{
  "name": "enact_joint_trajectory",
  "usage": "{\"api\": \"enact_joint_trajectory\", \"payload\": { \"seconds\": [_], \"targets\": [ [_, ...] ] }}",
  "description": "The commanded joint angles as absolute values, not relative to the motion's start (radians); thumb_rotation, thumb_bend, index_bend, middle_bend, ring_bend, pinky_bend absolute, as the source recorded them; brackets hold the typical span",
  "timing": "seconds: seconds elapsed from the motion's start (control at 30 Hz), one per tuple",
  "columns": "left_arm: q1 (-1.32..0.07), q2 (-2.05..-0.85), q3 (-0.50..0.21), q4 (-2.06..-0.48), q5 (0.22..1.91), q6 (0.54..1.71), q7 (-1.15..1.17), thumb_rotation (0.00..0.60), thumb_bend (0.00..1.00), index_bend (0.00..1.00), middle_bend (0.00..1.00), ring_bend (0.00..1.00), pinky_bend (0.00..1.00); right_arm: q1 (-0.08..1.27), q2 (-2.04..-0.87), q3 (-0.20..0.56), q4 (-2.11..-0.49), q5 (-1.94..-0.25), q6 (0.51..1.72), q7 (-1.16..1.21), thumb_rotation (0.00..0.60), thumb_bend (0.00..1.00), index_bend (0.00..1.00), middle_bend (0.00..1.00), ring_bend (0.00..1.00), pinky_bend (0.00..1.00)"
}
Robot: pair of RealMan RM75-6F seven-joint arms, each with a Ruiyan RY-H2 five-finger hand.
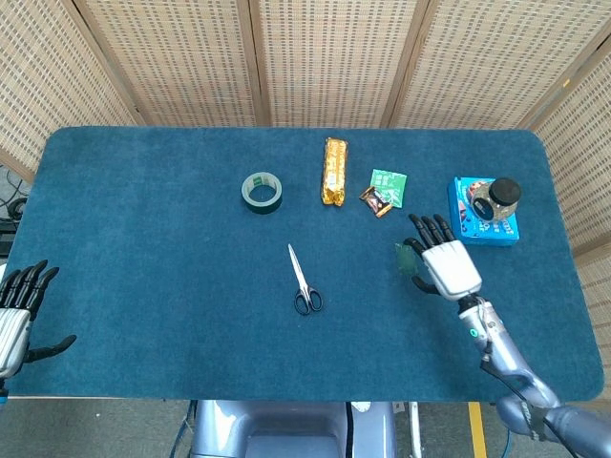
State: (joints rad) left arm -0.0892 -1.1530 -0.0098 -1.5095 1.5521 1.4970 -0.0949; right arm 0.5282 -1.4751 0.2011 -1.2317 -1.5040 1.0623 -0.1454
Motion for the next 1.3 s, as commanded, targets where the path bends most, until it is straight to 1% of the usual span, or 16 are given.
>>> {"api": "enact_joint_trajectory", "payload": {
  "seconds": [0.03,0.27,0.57,0.77,0.93,1.3],
  "targets": [
    [-0.093,-1.153,-0.014,-1.508,1.541,1.486,-0.099,0.6,0.0,0.0,0.0,0.0,0.0,0.554,-1.521,0.198,-1.184,-1.477,1.022,-0.165,0.6,0.34,0.29,0.0,0.0,0.0],
    [-0.097,-1.154,-0.016,-1.505,1.533,1.476,-0.099,0.6,0.0,0.0,0.0,0.0,0.0,0.588,-1.602,0.169,-1.074,-1.454,0.963,-0.199,0.6,0.34,0.31,0.0,0.0,0.0],
    [-0.098,-1.156,-0.015,-1.505,1.53,1.47,-0.091,0.6,0.0,0.0,0.0,0.0,0.0,0.594,-1.67,0.14,-0.961,-1.471,0.998,-0.168,0.6,0.31,0.34,0.0,0.0,0.0],
    [-0.099,-1.155,-0.014,-1.506,1.529,1.468,-0.091,0.6,0.0,0.0,0.0,0.0,0.0,0.607,-1.731,0.111,-0.828,-1.497,1.007,-0.113,0.6,0.31,0.35,0.0,0.0,0.0],
    [-0.1,-1.157,-0.015,-1.505,1.526,1.464,-0.088,0.6,0.0,0.0,0.0,0.0,0.0,0.62,-1.751,0.111,-0.784,-1.498,1.01,-0.089,0.6,0.31,0.36,0.0,0.0,0.0],
    [-0.103,-1.156,-0.016,-1.506,1.518,1.454,-0.087,0.6,0.0,0.0,0.0,0.0,0.0,0.645,-1.768,0.107,-0.743,-1.482,0.972,-0.112,0.6,0.31,0.36,0.0,0.0,0.0]
  ]
}}
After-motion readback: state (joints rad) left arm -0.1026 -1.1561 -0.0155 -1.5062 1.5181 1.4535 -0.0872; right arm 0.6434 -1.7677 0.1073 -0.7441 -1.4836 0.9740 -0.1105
